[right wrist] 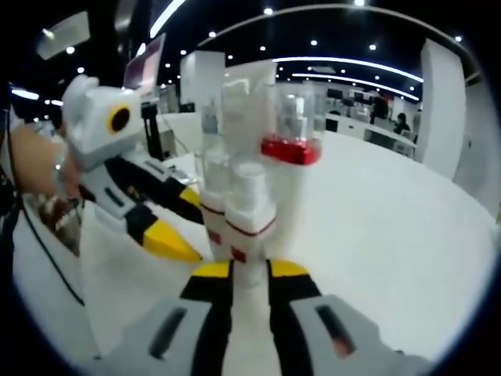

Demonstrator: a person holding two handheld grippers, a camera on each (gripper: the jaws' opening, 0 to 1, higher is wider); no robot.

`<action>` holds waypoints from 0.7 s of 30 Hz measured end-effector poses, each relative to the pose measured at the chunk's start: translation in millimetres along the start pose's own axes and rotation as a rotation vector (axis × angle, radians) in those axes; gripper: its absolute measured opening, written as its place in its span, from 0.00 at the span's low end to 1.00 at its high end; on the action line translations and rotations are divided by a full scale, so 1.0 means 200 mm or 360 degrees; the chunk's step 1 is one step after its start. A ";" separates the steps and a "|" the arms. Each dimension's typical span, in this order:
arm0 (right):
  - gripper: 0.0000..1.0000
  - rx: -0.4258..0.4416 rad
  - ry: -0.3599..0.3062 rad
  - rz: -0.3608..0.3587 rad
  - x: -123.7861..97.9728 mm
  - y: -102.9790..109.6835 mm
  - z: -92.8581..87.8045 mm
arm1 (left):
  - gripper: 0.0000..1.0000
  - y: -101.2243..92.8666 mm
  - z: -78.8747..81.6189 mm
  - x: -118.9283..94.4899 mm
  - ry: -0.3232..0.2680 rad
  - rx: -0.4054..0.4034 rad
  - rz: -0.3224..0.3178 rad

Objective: Arrange the skincare products in the storage area until every visible bottle or jar stands upright without overlapping.

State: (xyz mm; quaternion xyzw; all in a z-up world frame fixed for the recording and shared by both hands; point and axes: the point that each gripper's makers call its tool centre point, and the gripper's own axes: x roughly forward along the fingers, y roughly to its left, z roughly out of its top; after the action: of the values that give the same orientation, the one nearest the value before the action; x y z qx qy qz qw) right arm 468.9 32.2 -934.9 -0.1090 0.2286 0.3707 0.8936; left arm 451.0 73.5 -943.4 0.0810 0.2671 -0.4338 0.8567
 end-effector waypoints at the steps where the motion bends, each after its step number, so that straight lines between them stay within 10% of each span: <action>1: 0.15 0.0000 0.0000 0.0000 0.00 0.00 0.00 | 0.25 0.00 0.00 0.00 -0.0001 -0.0002 0.0001; 21: 0.17 0.0034 0.0034 0.0024 -0.08 0.09 -0.08 | 0.28 0.06 -0.02 -0.23 -0.0132 -0.0168 0.0222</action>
State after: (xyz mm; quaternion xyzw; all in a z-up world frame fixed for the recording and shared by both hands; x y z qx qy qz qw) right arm 440.5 29.7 -942.4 -0.1017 0.2429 0.3738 0.8893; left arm 436.7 115.7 -924.1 0.0362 0.2474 -0.3614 0.8983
